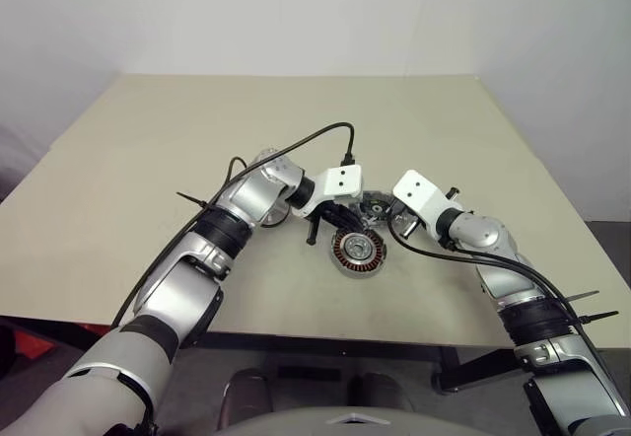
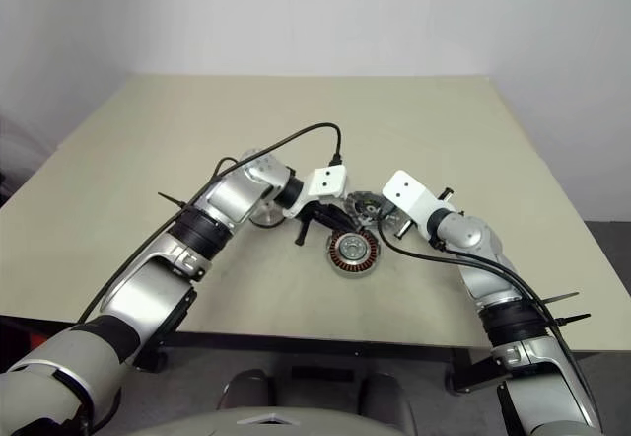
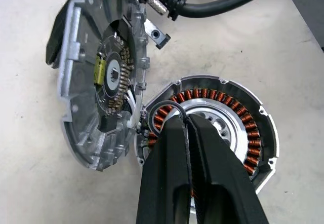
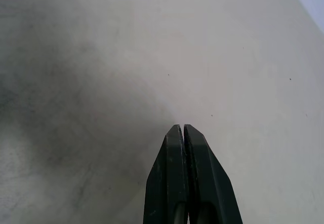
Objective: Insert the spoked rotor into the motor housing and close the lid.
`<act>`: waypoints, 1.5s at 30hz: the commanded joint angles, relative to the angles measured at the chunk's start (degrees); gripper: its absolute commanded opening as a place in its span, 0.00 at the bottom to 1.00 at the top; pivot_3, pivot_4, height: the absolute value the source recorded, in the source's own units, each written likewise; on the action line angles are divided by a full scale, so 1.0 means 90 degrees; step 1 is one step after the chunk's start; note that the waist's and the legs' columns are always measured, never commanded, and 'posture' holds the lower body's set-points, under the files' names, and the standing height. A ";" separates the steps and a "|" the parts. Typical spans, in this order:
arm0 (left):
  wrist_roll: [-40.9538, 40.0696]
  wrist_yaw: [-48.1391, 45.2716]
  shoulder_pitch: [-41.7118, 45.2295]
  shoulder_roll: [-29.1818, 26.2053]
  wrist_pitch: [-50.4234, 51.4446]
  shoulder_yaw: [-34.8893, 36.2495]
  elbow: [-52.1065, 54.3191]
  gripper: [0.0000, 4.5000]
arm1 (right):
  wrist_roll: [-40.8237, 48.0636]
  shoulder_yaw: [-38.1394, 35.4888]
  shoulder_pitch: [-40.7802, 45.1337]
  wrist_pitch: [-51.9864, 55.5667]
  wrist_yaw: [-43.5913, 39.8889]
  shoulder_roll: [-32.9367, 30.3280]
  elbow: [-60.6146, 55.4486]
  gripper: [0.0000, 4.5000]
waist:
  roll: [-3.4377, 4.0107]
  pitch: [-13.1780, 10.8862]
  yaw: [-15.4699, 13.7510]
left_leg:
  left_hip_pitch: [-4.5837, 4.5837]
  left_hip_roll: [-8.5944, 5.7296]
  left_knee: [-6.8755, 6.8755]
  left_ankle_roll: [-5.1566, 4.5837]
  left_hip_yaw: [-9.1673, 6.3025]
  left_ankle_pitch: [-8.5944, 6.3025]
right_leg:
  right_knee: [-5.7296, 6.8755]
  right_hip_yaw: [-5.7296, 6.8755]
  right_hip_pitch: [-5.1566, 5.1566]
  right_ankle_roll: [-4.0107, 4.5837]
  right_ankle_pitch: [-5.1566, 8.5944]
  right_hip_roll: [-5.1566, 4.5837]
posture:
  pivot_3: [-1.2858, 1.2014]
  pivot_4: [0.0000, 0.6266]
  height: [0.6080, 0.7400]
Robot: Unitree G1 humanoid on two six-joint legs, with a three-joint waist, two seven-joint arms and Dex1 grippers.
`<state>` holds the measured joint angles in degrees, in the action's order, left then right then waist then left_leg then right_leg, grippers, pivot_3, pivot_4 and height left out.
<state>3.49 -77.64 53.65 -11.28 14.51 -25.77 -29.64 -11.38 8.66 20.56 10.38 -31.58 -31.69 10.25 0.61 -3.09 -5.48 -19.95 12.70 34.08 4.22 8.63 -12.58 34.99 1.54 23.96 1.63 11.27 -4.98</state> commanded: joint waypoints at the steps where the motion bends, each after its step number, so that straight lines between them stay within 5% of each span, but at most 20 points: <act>1: -0.0044 -0.0099 -0.0043 -0.0067 0.0051 -0.0082 0.0263 0.00 | 0.0007 -0.0080 0.0081 -0.0068 0.0036 -0.0024 -0.0194 0.00 | 0.0000 0.0000 0.0000 | 0.0000 0.0000 0.0000 0.0000 0.0000 0.0000 | -0.0001 0.0000 0.0000 0.0000 0.0000 0.0000 | 0.52 0.00 1.00; 45: 0.0022 0.0042 -0.0329 -0.0105 0.0193 -0.0380 0.0373 0.00 | -0.0008 -0.0062 0.0096 -0.0091 0.0084 -0.0005 -0.0185 0.00 | 0.0000 0.0000 0.0005 | 0.0000 0.0001 -0.0001 0.0000 0.0000 0.0000 | -0.0001 0.0000 0.0000 0.0000 0.0000 0.0001 | 0.52 0.00 1.00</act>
<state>4.46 -76.84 50.45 -12.01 16.15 -29.44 -27.63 -11.42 8.63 20.43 10.42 -31.19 -31.71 10.24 0.61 -3.09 -5.43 -19.95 12.71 34.06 4.22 8.63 -12.58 34.98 1.54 23.96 1.63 11.27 -4.98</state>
